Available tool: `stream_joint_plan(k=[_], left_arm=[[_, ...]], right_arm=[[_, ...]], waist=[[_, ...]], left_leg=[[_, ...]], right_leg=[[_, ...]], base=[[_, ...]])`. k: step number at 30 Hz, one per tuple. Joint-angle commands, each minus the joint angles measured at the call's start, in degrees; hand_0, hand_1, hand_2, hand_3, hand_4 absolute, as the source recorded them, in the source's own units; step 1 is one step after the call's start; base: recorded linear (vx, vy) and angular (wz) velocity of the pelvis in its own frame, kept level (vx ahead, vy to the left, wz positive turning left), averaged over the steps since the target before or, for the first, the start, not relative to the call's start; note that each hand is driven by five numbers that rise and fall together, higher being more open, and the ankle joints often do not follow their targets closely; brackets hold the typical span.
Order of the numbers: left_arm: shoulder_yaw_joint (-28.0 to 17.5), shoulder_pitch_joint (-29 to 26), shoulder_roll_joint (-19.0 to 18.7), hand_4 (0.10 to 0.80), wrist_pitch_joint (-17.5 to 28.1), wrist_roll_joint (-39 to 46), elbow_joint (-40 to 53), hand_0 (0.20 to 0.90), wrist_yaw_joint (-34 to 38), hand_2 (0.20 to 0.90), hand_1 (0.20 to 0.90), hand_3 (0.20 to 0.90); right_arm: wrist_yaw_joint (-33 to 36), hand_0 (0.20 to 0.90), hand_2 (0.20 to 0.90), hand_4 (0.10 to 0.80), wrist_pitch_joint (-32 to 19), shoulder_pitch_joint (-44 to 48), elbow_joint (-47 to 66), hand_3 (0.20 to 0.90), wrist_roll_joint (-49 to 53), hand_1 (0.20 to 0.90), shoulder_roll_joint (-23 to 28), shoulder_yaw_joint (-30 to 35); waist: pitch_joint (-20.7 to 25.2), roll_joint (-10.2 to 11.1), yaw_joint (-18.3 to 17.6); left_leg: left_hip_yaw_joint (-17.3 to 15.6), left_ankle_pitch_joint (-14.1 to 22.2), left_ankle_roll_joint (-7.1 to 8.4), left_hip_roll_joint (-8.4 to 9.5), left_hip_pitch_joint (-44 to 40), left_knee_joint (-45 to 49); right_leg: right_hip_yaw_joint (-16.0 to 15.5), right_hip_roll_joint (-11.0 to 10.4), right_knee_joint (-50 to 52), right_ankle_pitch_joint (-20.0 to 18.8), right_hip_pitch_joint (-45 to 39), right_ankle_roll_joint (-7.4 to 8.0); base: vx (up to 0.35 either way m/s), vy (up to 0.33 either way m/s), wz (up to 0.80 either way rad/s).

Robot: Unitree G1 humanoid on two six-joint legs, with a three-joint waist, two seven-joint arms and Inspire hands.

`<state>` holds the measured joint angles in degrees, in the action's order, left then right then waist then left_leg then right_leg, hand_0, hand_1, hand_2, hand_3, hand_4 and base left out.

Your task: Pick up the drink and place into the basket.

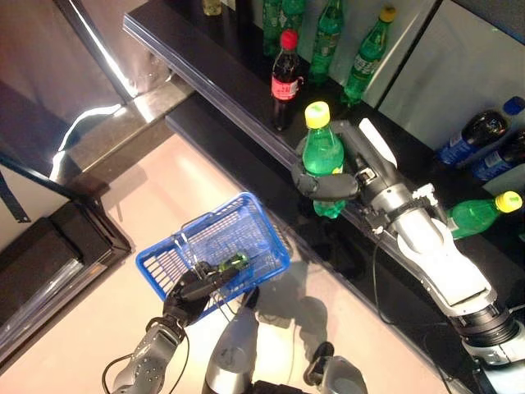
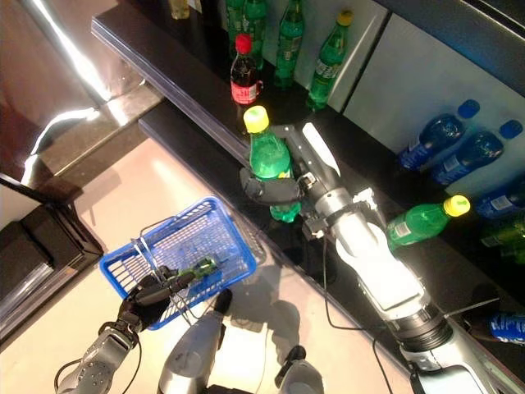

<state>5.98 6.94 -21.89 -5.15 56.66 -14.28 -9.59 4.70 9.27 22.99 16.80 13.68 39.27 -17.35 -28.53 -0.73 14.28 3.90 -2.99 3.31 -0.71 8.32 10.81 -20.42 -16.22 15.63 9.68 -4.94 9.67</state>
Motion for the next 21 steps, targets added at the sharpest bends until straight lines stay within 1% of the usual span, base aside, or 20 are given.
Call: stream_joint_plan(k=[1,5,8,10,12,15,21], left_arm=[[5.03,3.34,-1.04,0.1,2.29,4.52,14.89,0.3,-9.72,0.3,0.3,0.2],[6.03,3.13,-2.33,0.1,0.04,6.45,18.96,0.3,-10.86,0.3,0.3,0.2],[6.94,2.97,-2.95,0.1,-1.91,8.49,23.02,0.3,-12.51,0.3,0.3,0.2],[7.3,2.82,-3.13,0.1,-2.61,8.76,24.74,0.3,-13.05,0.3,0.3,0.2],[8.1,2.36,-3.76,0.1,-3.35,10.0,27.65,0.3,-13.87,0.3,0.3,0.2],[8.67,1.55,-4.15,0.1,-4.2,11.47,30.4,0.3,-15.4,0.3,0.3,0.2],[10.2,-0.4,-3.89,0.1,-6.26,14.06,34.6,0.3,-17.56,0.3,0.3,0.2]], right_arm=[[5.89,0.3,0.3,0.1,-11.58,2.63,4.86,0.2,3.49,0.3,-2.19,-0.23],[9.18,0.3,0.3,0.1,-13.49,2.3,3.79,0.2,7.03,0.3,-4.81,-1.69],[11.63,0.3,0.3,0.1,-15.55,1.21,2.6,0.2,10.48,0.3,-8.33,-3.06],[12.41,0.3,0.3,0.1,-16.22,0.74,2.17,0.2,10.55,0.3,-9.73,-3.98],[13.75,0.3,0.3,0.1,-17.1,0.07,1.47,0.2,10.5,0.3,-12.17,-5.82],[14.78,0.3,0.3,0.1,-17.2,-0.4,0.9,0.2,11.43,0.3,-14.06,-8.03],[16.64,0.3,0.3,0.1,-17.92,-1.14,-0.62,0.2,11.5,0.3,-17.79,-12.03]], waist=[[13.57,-1.28,0.91],[13.77,-1.61,1.54],[14.08,-1.97,2.2],[14.13,-2.1,2.5],[13.94,-2.28,3.18],[14.1,-2.33,3.72],[14.47,-2.28,4.51]], left_leg=[[2.45,2.09,-0.45,-1.11,-5.11,-1.06],[3.28,1.89,-0.45,-0.86,-5.47,-1.22],[4.04,1.64,-0.44,-0.51,-5.58,-1.35],[4.42,1.56,-0.48,-0.36,-5.63,-1.42],[5.04,1.53,-0.55,-0.07,-5.89,-1.42],[5.82,1.36,-0.54,0.25,-5.86,-1.46],[7.12,1.12,-0.49,0.63,-5.9,-1.58]], right_leg=[[-2.35,2.3,2.56,-2.97,1.51,-5.33],[-3.15,2.21,2.16,-3.13,0.71,-5.15],[-3.8,2.09,1.72,-3.19,-0.06,-4.99],[-4.13,2.02,1.63,-3.24,-0.26,-4.9],[-4.53,1.87,1.66,-3.28,-0.65,-4.72],[-5.08,1.75,1.4,-3.46,-0.96,-4.51],[-5.81,1.79,1.07,-3.56,-1.48,-4.42]], base=[[0.005,-0.012,0.03],[0.017,-0.006,0.13],[0.013,0.002,0.05],[0.013,0.0,0.13],[0.012,-0.012,0.18],[0.015,-0.012,0.17],[0.02,-0.019,0.1]])
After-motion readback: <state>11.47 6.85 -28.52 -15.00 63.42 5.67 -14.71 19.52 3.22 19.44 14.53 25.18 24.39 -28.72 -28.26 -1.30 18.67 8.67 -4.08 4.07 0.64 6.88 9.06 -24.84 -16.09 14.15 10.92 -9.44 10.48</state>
